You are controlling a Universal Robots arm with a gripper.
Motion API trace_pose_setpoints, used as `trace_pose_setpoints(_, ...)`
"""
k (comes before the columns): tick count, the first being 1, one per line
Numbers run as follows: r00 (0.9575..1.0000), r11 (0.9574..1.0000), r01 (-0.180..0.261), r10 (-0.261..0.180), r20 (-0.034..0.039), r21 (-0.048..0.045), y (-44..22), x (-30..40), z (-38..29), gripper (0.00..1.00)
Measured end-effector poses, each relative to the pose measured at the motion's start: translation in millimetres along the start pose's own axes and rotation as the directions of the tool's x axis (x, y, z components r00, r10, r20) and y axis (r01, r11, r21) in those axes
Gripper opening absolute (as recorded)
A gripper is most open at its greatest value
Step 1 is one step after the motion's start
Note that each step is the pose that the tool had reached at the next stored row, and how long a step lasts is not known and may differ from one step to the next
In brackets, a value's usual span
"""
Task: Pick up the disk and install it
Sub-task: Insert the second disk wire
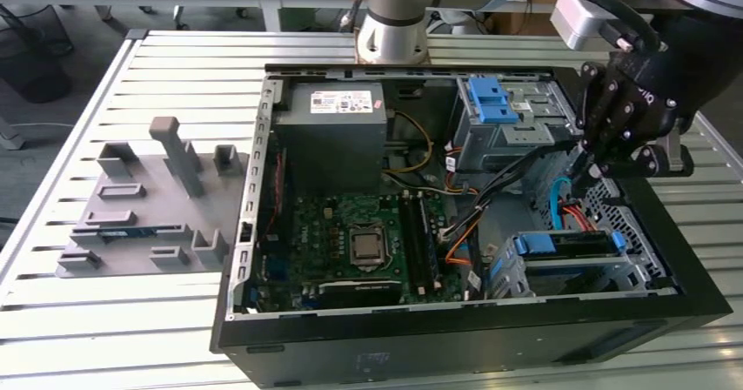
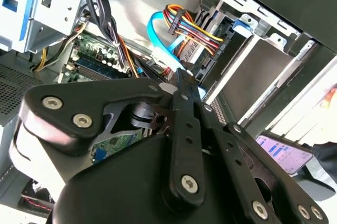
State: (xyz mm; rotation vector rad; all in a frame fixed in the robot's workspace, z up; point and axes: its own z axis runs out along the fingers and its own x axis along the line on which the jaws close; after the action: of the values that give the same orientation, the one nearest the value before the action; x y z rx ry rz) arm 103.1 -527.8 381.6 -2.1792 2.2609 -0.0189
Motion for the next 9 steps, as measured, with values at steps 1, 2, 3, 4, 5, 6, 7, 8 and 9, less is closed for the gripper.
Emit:
trace_pose_setpoints(1, 1.0, 1.0, 0.0, 0.0, -0.0064, 0.0003, 0.0, 0.0, 0.0, 0.13)
trace_pose_setpoints(2, 0.9999, 1.0, 0.0, 0.0, -0.0154, 0.0007, 0.0, 0.0, 0.0, 0.2)
trace_pose_setpoints(3, 0.9997, 1.0, 0.0, 0.0, -0.0236, 0.001, 0.0, 0.0, 0.1, 0.2)
trace_pose_setpoints(4, 0.9997, 1.0, 0.0, 0.0, -0.0253, 0.0011, 0.0, 0.0, 0.4, 0.2)
trace_pose_setpoints(5, 0.9997, 1.0, 0.0, 0.0, -0.0254, 0.0011, 0.0, 0.0, 0.9, 0.2)
trace_pose_setpoints(6, 0.9997, 1.0, 0.0, 0.0, -0.0255, 0.0012, 0.0, 0.0, 1.4, 0.2)
trace_pose_setpoints(7, 0.9997, 1.0, 0.0, 0.0, -0.0255, 0.0012, 0.0, 0.0, 1.9, 0.21)
trace_pose_setpoints(8, 0.9997, 1.0, 0.0, 0.0, -0.0246, 0.0012, 0.0, 0.0, 2.4, 0.21)
trace_pose_setpoints(9, 0.9998, 1.0, 0.0, 0.0, -0.0211, 0.0011, 0.1, 0.1, 2.6, 0.27)
